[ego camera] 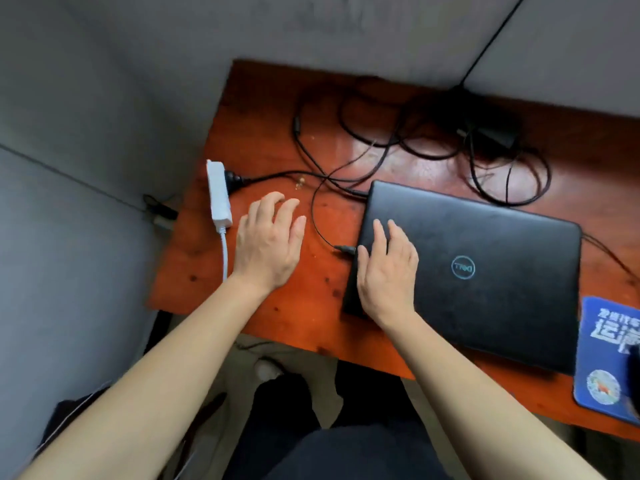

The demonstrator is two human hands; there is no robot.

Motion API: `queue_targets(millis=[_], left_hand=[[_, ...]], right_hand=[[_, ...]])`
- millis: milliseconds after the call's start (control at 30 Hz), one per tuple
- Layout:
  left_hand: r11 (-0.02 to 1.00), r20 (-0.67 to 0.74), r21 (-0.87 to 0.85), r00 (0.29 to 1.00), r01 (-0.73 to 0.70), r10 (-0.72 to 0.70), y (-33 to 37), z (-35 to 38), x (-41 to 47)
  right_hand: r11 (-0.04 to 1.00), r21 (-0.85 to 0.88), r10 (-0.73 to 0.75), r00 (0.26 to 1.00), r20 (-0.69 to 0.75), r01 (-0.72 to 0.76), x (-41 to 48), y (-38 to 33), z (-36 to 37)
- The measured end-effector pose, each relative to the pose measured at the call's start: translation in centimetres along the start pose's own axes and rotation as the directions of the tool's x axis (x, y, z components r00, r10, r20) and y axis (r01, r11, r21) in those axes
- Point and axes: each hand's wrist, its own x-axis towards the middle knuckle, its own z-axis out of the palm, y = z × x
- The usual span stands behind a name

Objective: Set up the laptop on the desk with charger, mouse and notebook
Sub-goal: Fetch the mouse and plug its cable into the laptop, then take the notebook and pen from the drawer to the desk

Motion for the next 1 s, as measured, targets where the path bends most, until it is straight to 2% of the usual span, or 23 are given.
queue_targets(millis=[100,233,400,533,600,733,833,900,1000], left_hand=[[0.988,-0.194,0.116,0.978,0.099,-0.076,-1.3,-5.6,1.4],[0.935,-0.451,0.190,0.873,0.298,-0.187,-3.6,-12.4,1.5],[0.833,-0.593,0.249,0.758,0.493,-0.272,-5.4,-17.8,-2.4],[0.707,-0.654,0.302,0.679,0.639,-0.335,-7.6,-23.4,-10.1],[0.661,-0.658,0.327,0.665,0.675,-0.354,-8.4,-25.3,-13.1],[0.513,-0.696,0.326,0.569,0.794,-0.438,-8.5,-30.2,-22.4],[0.419,-0.731,0.304,0.492,0.856,-0.473,-7.8,-33.7,-30.4],[0.358,-0.755,0.282,0.436,0.890,-0.489,-6.4,-35.9,-37.3],[0.267,-0.792,0.252,0.357,0.930,-0.496,-4.3,-38.3,-47.8]], right_hand=[[0.977,0.070,-0.195,0.976,-0.100,0.203,5.3,-2.9,-3.3],[0.880,0.189,-0.379,0.885,-0.271,0.435,11.6,-10.7,-6.7],[0.750,0.224,-0.522,0.765,-0.378,0.622,11.7,-19.1,-8.1],[0.607,0.272,-0.643,0.662,-0.385,0.747,6.6,-25.9,-9.3],[0.572,0.283,-0.680,0.638,-0.360,0.770,4.6,-27.9,-9.8],[0.437,0.307,-0.788,0.524,-0.323,0.846,-2.2,-32.6,-11.7],[0.340,0.330,-0.830,0.445,-0.335,0.881,-8.7,-36.5,-13.2],[0.256,0.331,-0.862,0.370,-0.347,0.908,-14.7,-38.7,-14.1],[0.174,0.351,-0.895,0.297,-0.334,0.920,-24.8,-41.2,-15.3]])
